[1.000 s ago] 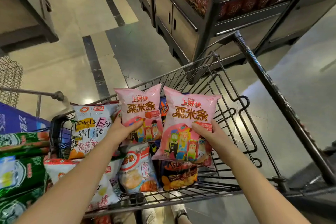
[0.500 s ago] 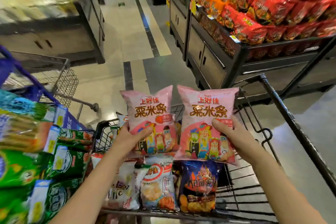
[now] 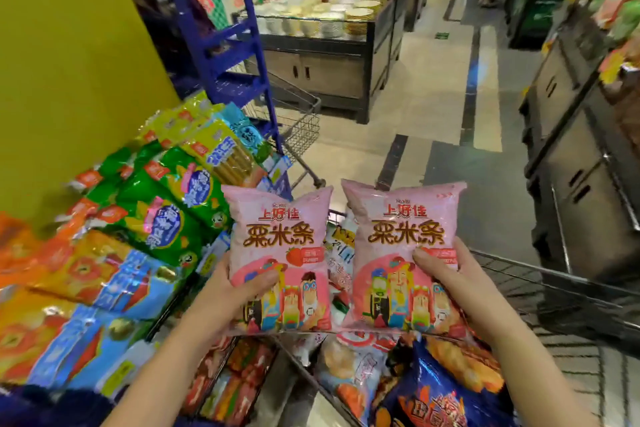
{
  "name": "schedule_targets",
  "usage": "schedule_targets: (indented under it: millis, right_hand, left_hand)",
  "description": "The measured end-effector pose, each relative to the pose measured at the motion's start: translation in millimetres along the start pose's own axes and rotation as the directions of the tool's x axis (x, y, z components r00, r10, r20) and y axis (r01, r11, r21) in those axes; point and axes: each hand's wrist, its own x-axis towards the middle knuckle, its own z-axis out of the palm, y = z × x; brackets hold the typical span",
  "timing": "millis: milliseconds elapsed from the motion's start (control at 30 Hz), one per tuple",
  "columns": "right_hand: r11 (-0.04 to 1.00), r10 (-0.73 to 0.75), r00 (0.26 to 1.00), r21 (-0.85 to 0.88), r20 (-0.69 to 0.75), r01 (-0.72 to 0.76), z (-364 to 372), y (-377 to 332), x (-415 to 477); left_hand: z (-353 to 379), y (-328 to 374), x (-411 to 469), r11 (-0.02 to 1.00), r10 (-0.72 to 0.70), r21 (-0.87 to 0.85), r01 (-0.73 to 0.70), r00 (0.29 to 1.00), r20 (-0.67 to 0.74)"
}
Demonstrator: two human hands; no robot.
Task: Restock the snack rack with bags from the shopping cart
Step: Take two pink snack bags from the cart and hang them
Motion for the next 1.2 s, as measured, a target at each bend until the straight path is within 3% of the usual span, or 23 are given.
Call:
schedule_targets:
  millis: [200,300,467,600,833,967,1200]
  right_hand:
    - [0.989,-0.007,0.967,-0.139,0.254,0.044,75.4,3.9,4.6]
    - [0.984,0.067,0.918,-0.181,0.392,0.005,123.1,8.3,-4.0]
    - [0.96,0.084,0.795,-0.261,0.601,0.096,210.3,20.9,-40.2]
    - [0.962,0.142,0.639,-0.256,0.756,0.089,283.6,23.5,-114.1]
    - [0.959,0.188,0.361,-0.251,0.913,0.135,383.1,60.6,-296.9]
    - [0.957,0.239,0.16,-0.261,0.958,0.126,421.6,91.4,-410.6]
    - [0.943,0.306,-0.146,-0.279,0.941,0.18,480.8,135.1,-588.9]
  left_hand:
    - [-54.9,-27.7,-100.4,0.997,-0.016,-0.081,-0.011,0.949,-0.314]
    - [-77.7,-39.0,-157.3,0.994,0.007,-0.092,-0.05,0.907,-0.421]
    - [-122.4,-71.9,-274.8,0.97,0.014,-0.185,-0.16,0.792,-0.611]
    - [-150.7,-109.0,-380.0,0.958,0.018,-0.192,-0.215,0.709,-0.705]
    - [-157.1,-191.7,-590.6,0.923,-0.021,-0.183,-0.34,0.43,-0.903]
    - [-141.4,-231.1,-710.4,0.889,-0.076,-0.214,-0.405,0.332,-0.94]
    - [-100.8,-278.7,-877.6,0.864,-0.161,-0.167,-0.476,0.055,-0.985]
